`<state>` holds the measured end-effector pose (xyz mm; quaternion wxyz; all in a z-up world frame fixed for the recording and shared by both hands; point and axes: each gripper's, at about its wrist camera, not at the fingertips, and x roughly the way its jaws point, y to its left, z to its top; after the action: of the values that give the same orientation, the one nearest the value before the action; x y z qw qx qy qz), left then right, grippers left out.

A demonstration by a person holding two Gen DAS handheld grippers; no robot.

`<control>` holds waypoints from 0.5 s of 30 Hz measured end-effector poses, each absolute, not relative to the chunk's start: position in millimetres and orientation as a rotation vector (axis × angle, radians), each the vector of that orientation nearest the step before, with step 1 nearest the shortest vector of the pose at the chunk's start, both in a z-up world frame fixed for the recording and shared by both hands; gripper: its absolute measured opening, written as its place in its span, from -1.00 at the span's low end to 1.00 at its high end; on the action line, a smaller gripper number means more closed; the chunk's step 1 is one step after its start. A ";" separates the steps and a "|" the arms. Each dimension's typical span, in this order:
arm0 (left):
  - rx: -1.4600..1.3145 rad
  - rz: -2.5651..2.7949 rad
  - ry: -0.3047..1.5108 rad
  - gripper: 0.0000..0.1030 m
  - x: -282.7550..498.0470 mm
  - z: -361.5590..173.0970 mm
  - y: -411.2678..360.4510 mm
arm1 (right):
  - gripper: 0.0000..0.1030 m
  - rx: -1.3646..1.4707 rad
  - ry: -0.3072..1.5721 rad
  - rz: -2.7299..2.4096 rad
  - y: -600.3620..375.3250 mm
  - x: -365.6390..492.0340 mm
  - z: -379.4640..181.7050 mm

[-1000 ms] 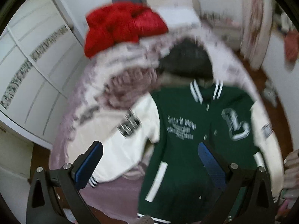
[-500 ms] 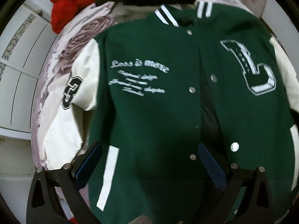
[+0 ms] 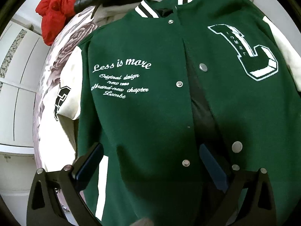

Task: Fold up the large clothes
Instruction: 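Grasp the white sleeve cuff with the right tool and lift it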

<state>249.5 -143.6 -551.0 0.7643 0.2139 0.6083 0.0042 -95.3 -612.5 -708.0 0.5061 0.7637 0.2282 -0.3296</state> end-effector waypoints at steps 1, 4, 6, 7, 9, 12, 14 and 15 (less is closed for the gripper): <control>0.467 0.008 1.318 1.00 250.8 -551.3 -143.8 | -0.59 1.863 0.505 -0.783 -621.0 -98.5 -713.5; 0.468 0.005 1.299 1.00 256.8 -550.1 -142.0 | -0.87 1.823 0.446 -0.808 -627.1 -97.2 -709.5; 0.463 0.005 1.283 1.00 264.0 -548.6 -139.8 | -0.92 1.758 0.412 -0.850 -641.2 -92.2 -688.2; 0.459 0.004 1.278 1.00 268.4 -548.2 -139.0 | -0.93 1.739 0.398 -0.859 -651.1 -90.7 -678.8; 0.450 0.003 1.269 1.00 280.4 -548.0 -137.4 | -0.93 1.684 0.398 -0.858 -678.5 -81.7 -652.2; 0.458 0.018 1.267 1.00 306.8 -552.9 -136.1 | -0.93 1.521 0.410 -0.793 -714.8 -40.7 -588.9; 0.453 0.030 1.271 1.00 323.0 -557.7 -132.0 | -0.93 1.427 0.432 -0.733 -729.2 1.8 -546.7; 0.448 0.040 1.276 1.00 329.4 -559.4 -129.1 | -0.93 1.349 0.457 -0.680 -727.6 32.5 -519.3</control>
<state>329.4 -129.1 -559.4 0.7797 0.2072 0.5906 0.0187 32.5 -727.6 -519.3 0.7045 0.6066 0.2054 -0.3059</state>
